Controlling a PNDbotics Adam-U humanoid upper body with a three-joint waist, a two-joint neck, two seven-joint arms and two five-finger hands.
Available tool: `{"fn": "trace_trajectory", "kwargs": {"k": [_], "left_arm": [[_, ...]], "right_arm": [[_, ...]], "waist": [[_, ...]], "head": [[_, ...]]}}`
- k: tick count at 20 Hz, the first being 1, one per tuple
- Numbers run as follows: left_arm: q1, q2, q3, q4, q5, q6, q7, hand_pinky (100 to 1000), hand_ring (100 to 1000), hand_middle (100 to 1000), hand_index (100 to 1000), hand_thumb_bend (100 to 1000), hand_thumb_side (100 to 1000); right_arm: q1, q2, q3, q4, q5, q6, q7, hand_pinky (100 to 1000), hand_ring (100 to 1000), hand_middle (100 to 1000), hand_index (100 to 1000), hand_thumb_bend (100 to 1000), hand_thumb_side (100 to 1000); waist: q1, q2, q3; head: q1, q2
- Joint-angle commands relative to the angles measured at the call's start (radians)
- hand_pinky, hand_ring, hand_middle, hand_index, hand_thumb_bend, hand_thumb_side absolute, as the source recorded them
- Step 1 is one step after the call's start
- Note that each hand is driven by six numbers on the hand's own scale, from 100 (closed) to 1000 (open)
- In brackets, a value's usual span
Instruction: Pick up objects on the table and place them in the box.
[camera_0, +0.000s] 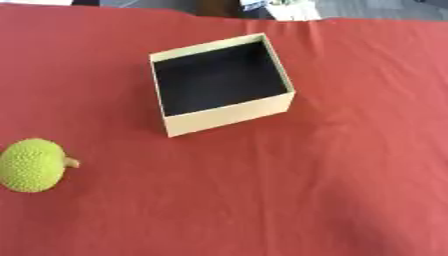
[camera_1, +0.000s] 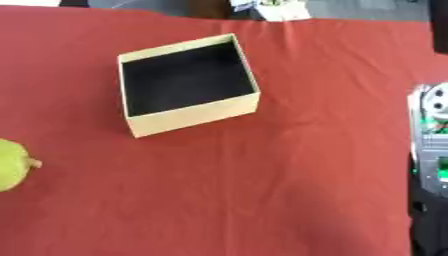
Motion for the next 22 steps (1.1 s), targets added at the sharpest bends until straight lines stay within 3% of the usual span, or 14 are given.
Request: {"fn": "trace_trajectory", "kwargs": {"k": [1,11,18,22], "left_arm": [[-0.010,0.058,-0.017,-0.032,-0.021,-0.071,-0.084,858,846,791,906,541,101],[0.074,0.064,-0.041,-0.150,-0.125,0.007,-0.006,856,852,808,919,537,140],[0.057,0.067,-0.087,-0.157,-0.209,0.108,0.100,863,865,820,925,556,170],[0.030,0.062,-0.124,-0.144,-0.234,0.119,0.112,861,862,815,922,560,172]], "right_arm": [[-0.008,-0.018,0.002,-0.021,-0.009,-0.005,-0.001,725,865,541,514,100,594],[-0.003,-0.020,0.000,-0.021,-0.010,-0.012,-0.010,725,867,541,514,100,596],[-0.001,-0.014,0.001,-0.021,-0.014,-0.014,-0.012,725,868,541,514,100,595],[0.000,-0.008,0.002,-0.021,-0.018,-0.017,-0.012,725,870,540,514,100,595]], "waist": [[0.009,-0.017,0.000],[0.022,-0.016,0.011],[0.020,-0.016,0.005],[0.020,-0.015,0.000]], "head": [[0.002,-0.014],[-0.007,-0.021],[0.000,-0.026],[0.006,-0.028]]}}
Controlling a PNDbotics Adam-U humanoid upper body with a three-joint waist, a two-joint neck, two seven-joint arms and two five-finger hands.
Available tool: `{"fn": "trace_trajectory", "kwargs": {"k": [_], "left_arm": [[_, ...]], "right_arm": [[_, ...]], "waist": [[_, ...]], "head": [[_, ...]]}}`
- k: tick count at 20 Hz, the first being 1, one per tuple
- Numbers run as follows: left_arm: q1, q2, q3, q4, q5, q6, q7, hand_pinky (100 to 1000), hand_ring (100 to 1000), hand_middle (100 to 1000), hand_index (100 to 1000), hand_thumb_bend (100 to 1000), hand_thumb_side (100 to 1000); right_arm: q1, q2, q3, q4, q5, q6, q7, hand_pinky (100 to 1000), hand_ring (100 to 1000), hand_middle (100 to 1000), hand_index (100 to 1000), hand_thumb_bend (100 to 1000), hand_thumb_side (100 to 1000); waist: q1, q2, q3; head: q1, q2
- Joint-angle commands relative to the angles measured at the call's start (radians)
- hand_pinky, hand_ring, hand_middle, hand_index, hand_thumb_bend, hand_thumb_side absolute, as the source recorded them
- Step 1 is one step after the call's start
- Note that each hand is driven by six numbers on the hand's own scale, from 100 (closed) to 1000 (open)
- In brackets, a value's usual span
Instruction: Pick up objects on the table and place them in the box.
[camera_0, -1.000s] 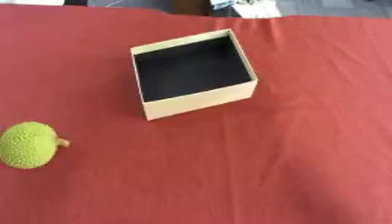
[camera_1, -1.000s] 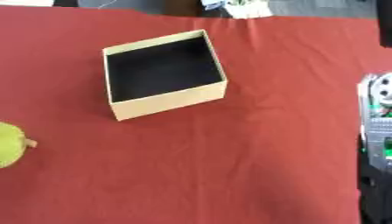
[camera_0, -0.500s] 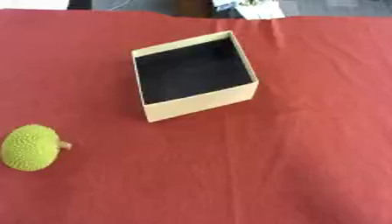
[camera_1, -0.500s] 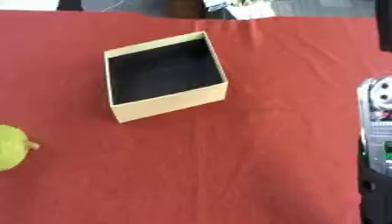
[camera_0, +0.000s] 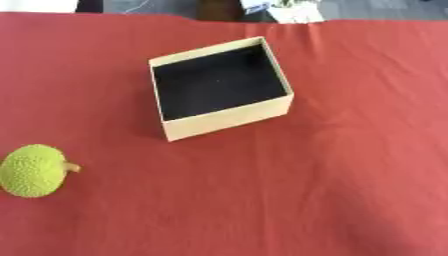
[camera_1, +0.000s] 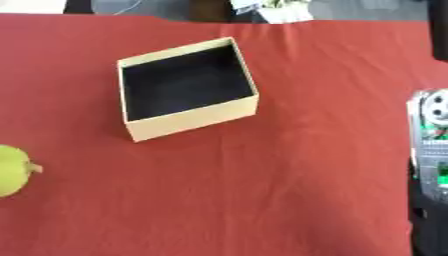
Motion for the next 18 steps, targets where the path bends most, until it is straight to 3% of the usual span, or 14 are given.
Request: {"fn": "trace_trajectory", "kwargs": {"k": [1,9,18], "left_arm": [[-0.025,0.043,-0.017,0.009,-0.012,0.004,0.005,860,861,813,920,560,171],[-0.080,0.016,-0.058,0.052,0.046,-0.025,-0.124,839,848,792,910,542,152],[-0.164,-0.016,-0.093,0.107,0.090,-0.015,-0.180,801,810,734,883,486,126]], "right_arm": [[-0.007,-0.011,0.002,-0.021,-0.010,-0.006,0.000,725,870,540,514,100,595],[-0.007,-0.005,0.003,-0.021,-0.016,-0.010,-0.001,726,871,540,514,100,596],[-0.004,0.004,0.006,-0.021,-0.022,-0.014,0.001,725,873,539,514,100,595]], "waist": [[0.004,-0.018,-0.002],[0.005,-0.016,-0.011],[0.002,-0.017,-0.019]], "head": [[0.007,-0.012],[0.017,-0.011],[0.025,-0.012]]}}
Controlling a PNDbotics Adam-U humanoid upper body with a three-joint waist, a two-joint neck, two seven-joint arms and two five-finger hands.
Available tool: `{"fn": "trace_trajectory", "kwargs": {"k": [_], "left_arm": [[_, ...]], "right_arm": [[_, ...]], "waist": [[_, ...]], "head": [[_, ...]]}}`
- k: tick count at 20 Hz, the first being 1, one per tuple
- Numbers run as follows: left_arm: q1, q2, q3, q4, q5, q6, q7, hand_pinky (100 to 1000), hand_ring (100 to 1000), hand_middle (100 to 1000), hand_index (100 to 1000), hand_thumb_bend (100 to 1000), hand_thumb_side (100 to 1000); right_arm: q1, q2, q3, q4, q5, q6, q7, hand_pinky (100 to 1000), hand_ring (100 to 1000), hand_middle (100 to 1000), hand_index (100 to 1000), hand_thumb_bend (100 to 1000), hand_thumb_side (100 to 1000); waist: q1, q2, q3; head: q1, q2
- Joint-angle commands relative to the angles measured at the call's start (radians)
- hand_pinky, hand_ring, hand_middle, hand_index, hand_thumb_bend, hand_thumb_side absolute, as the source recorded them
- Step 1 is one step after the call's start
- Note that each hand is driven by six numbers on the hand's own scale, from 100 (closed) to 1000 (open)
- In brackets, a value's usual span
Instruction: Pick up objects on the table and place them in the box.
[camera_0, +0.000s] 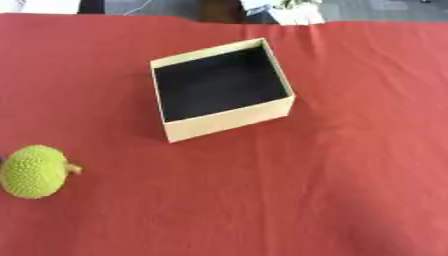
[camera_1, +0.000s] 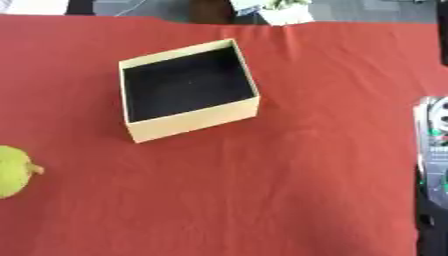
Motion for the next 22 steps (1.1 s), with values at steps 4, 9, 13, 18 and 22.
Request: {"fn": "trace_trajectory", "kwargs": {"k": [4,9,13,18,22], "left_arm": [[-0.028,0.012,-0.010,0.011,0.047,-0.017,-0.062,767,779,703,865,491,121],[-0.048,0.003,-0.024,0.009,0.075,-0.006,-0.103,675,680,614,807,477,112],[-0.057,-0.006,-0.030,0.007,0.084,0.001,-0.104,507,510,469,670,423,100],[-0.064,-0.013,-0.031,0.006,0.065,0.000,-0.059,428,448,423,622,430,100],[-0.072,-0.020,-0.042,0.012,0.014,-0.008,0.001,393,416,392,588,430,100]], "right_arm": [[-0.004,-0.006,0.002,-0.021,-0.008,-0.008,0.000,726,873,539,514,100,595],[-0.005,-0.003,0.004,-0.021,-0.007,-0.012,0.001,726,872,540,515,100,594],[-0.005,-0.002,0.004,-0.021,-0.009,-0.011,0.002,726,873,539,514,100,594],[-0.004,0.001,0.004,-0.021,-0.011,-0.013,0.001,727,873,539,514,100,594],[-0.005,0.003,0.004,-0.021,-0.012,-0.014,0.002,727,873,539,514,100,593]], "waist": [[0.005,-0.017,-0.002],[0.004,-0.019,-0.003],[0.002,-0.019,-0.004],[0.001,-0.019,-0.003],[-0.001,-0.019,-0.005]], "head": [[0.006,-0.008],[0.009,-0.010],[0.013,-0.011],[0.015,-0.009],[0.018,-0.011]]}}
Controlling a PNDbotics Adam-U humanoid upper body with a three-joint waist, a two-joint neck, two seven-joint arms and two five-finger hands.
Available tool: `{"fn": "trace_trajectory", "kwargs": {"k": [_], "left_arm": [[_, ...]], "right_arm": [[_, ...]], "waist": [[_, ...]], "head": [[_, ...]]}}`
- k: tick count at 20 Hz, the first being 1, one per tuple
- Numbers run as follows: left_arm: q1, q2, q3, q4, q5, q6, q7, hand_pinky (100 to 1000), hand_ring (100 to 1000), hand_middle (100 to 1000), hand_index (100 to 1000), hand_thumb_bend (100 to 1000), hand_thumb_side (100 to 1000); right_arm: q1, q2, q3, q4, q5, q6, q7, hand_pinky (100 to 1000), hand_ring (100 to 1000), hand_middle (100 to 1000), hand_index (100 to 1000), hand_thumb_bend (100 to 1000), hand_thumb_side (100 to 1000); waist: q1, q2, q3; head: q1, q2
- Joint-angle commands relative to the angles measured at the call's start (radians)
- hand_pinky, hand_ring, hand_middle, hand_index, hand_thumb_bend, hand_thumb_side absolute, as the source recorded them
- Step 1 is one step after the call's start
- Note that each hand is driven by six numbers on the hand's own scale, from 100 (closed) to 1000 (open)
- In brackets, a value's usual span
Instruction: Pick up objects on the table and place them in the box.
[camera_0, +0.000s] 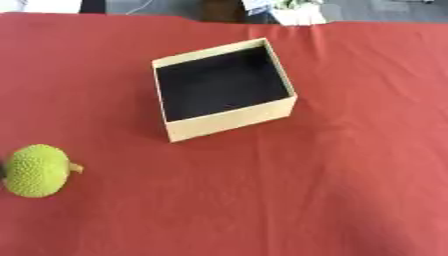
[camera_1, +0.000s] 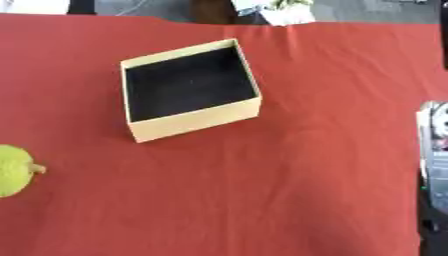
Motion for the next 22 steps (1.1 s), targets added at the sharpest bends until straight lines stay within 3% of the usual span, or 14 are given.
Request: {"fn": "trace_trajectory", "kwargs": {"k": [1,2,3,4,6,11,13,14,16,18,22], "left_arm": [[-0.016,0.020,0.000,-0.001,-0.038,-0.016,0.040,393,416,392,588,430,100],[-0.016,0.019,-0.003,0.001,-0.048,-0.018,0.052,388,413,389,585,428,100],[-0.022,0.014,-0.003,0.003,-0.055,-0.019,0.075,275,303,278,459,387,100],[-0.026,0.011,-0.005,0.005,-0.063,-0.019,0.099,275,303,278,459,387,100],[-0.028,0.005,-0.012,0.014,-0.079,-0.020,0.131,237,263,233,409,295,100],[-0.026,-0.006,-0.017,0.025,-0.073,-0.014,0.139,223,238,205,380,306,100],[-0.026,-0.007,-0.012,0.017,-0.061,-0.017,0.124,279,285,264,442,336,100],[-0.025,-0.007,-0.008,0.010,-0.052,-0.020,0.110,421,415,394,584,415,100],[-0.024,-0.003,0.011,-0.016,-0.053,-0.025,0.078,580,594,578,806,524,100],[-0.026,0.001,0.039,-0.049,-0.078,-0.017,0.071,692,723,710,882,565,104],[-0.024,0.004,0.059,-0.092,-0.152,0.032,0.125,743,782,765,905,584,137]], "right_arm": [[-0.011,-0.006,-0.002,-0.021,-0.004,-0.004,0.000,727,873,539,514,100,593],[-0.011,-0.006,-0.002,-0.021,-0.004,-0.004,0.000,727,874,539,514,100,593],[-0.010,-0.004,-0.002,-0.021,-0.005,-0.004,0.000,727,875,539,514,100,593],[-0.010,-0.003,-0.002,-0.021,-0.006,-0.005,0.000,727,875,539,514,100,598],[-0.009,-0.002,-0.002,-0.021,-0.007,-0.005,-0.002,727,875,539,514,100,593],[-0.007,-0.001,-0.004,-0.021,-0.010,-0.005,-0.004,727,876,539,514,100,593],[-0.007,-0.001,-0.004,-0.021,-0.010,-0.005,-0.004,727,875,538,514,100,593],[-0.007,-0.002,-0.004,-0.021,-0.010,-0.005,-0.004,728,875,538,514,100,593],[-0.006,-0.003,-0.004,-0.021,-0.010,-0.005,-0.003,728,875,538,514,100,592],[-0.003,-0.003,-0.004,-0.021,-0.012,-0.004,-0.003,728,876,538,514,100,592],[-0.002,-0.002,-0.003,-0.021,-0.014,-0.004,-0.002,728,875,537,513,100,591]], "waist": [[0.003,-0.019,-0.001],[0.003,-0.018,-0.001],[0.003,-0.018,-0.002],[0.003,-0.018,-0.002],[0.003,-0.017,-0.004],[0.003,-0.017,-0.006],[0.003,-0.017,-0.005],[0.003,-0.017,-0.004],[0.002,-0.018,-0.002],[0.002,-0.018,0.001],[0.001,-0.019,0.002]], "head": [[0.004,-0.011],[0.005,-0.012],[0.006,-0.012],[0.007,-0.012],[0.009,-0.013],[0.008,-0.015],[0.008,-0.016],[0.007,-0.016],[0.005,-0.016],[0.003,-0.016],[0.002,-0.018]]}}
